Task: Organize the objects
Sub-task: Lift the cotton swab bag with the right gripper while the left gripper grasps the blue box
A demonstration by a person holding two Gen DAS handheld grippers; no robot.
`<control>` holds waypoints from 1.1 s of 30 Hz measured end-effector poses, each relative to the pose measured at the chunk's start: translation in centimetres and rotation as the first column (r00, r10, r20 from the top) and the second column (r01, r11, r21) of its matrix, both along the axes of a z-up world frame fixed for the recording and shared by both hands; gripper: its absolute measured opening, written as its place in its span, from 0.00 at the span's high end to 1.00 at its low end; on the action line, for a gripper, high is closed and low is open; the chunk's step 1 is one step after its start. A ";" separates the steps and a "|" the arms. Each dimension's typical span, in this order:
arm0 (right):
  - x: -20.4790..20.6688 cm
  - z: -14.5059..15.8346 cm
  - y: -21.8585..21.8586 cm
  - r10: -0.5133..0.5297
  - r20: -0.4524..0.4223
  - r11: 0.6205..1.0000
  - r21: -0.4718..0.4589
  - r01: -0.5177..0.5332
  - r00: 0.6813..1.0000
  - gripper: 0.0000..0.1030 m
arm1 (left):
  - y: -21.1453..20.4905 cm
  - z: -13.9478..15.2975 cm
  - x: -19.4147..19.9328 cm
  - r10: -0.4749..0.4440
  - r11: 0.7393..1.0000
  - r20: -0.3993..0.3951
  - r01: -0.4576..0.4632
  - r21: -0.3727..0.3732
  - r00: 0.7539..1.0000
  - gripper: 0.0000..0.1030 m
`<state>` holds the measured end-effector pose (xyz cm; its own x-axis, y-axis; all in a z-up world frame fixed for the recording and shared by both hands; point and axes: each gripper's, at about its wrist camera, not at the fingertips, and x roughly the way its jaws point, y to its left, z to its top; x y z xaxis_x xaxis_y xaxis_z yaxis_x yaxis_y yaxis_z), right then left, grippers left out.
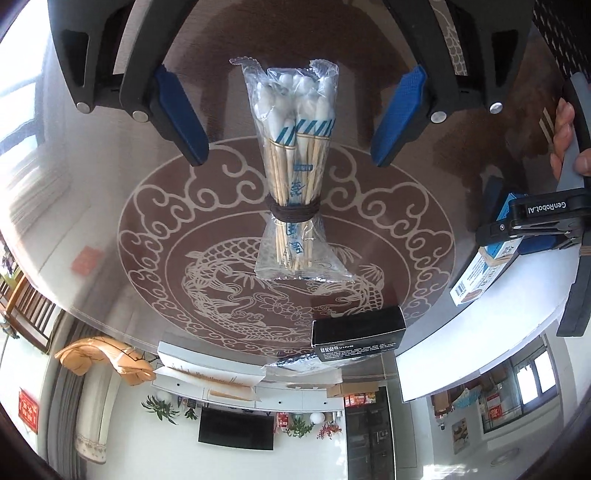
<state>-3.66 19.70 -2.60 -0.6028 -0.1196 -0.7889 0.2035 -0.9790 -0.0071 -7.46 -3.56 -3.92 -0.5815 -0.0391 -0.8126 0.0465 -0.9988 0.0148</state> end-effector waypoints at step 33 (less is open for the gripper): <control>-2.5 0.0 0.0 0.043 0.195 0.999 0.021 -0.049 0.980 0.05 | 1.8 0.8 0.0 -0.083 0.995 0.085 0.087 -0.050 0.993 0.08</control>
<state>-6.19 19.65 -2.62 -0.4320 -0.1218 -0.8936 0.2483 -0.9686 0.0119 -7.42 -1.75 -3.13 -0.5152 -0.0372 -0.8563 -0.0424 -0.9967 0.0688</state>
